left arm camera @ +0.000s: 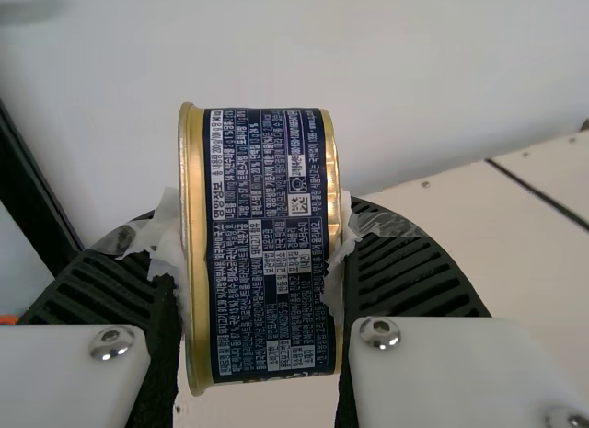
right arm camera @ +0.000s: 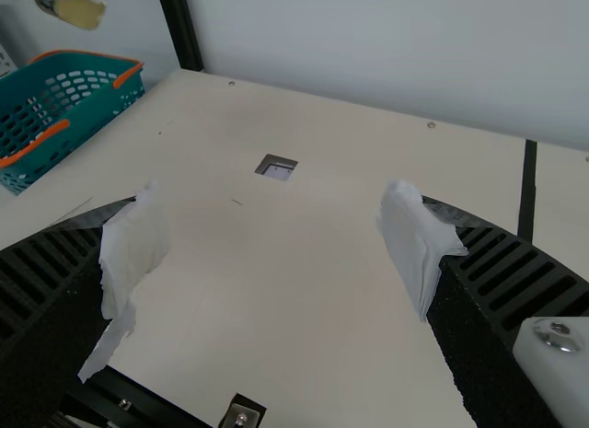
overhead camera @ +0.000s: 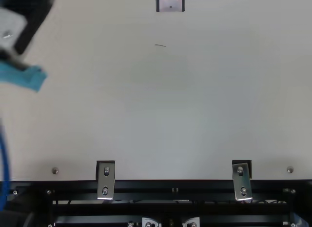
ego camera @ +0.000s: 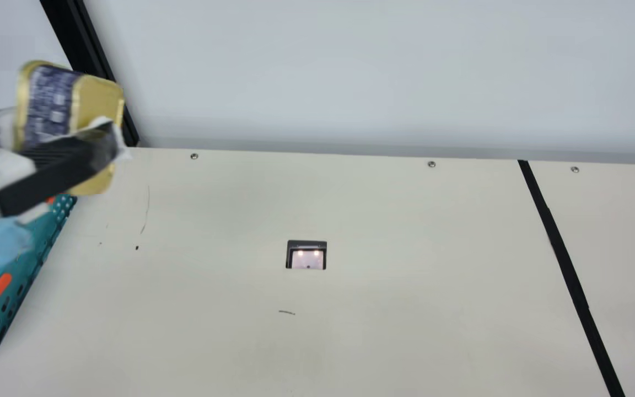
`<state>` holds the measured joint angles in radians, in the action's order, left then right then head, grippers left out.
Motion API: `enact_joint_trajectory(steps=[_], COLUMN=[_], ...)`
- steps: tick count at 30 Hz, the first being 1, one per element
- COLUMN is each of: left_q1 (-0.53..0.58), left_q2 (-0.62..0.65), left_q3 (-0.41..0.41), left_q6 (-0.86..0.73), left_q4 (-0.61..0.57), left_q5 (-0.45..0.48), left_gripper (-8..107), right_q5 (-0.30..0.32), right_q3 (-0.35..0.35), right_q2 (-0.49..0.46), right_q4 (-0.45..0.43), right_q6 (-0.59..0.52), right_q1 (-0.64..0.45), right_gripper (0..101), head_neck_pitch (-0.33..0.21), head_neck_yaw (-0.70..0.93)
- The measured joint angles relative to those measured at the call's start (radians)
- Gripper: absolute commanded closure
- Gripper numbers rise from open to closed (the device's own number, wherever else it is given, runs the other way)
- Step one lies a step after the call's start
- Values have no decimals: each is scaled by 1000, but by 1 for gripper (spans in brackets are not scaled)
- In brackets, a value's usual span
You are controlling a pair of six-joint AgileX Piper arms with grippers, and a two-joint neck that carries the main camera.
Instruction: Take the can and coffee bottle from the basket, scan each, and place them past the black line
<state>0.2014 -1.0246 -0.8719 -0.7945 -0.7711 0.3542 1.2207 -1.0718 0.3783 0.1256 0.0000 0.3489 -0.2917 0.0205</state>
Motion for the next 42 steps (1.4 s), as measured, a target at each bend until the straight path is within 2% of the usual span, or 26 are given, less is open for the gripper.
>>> enact_joint_trajectory(steps=[4,10,14,16,22,27,35,42], left_q1=[134,346,430,440,437,449,512,536], left_q2=[-102,-214,-240,-240,-238,-253,-321,-409], left_q3=[-1,-20,-3,-3,-1,24,121,195], left_q6=[-22,-30,36,41,45,83,155,313], left_q4=[8,-41,-18,-18,-14,72,238,364], left_q5=[-153,-384,-473,-508,-510,-538,-692,-870], left_gripper=[89,89,89,89,89,89,89,89], right_q5=[0,0,0,0,0,0,0,0], right_q3=[0,0,0,0,0,0,0,0], right_q2=[0,0,0,0,0,0,0,0], right_q4=[0,0,0,0,0,0,0,0], right_q6=[0,0,0,0,0,0,0,0], right_q1=[0,0,0,0,0,0,0,0], right_gripper=[0,0,0,0,0,0,0,0], head_neck_pitch=[0,-5,-5,0,-5,0,-5,-5], head_neck_yaw=[0,0,0,0,0,0,0,0])
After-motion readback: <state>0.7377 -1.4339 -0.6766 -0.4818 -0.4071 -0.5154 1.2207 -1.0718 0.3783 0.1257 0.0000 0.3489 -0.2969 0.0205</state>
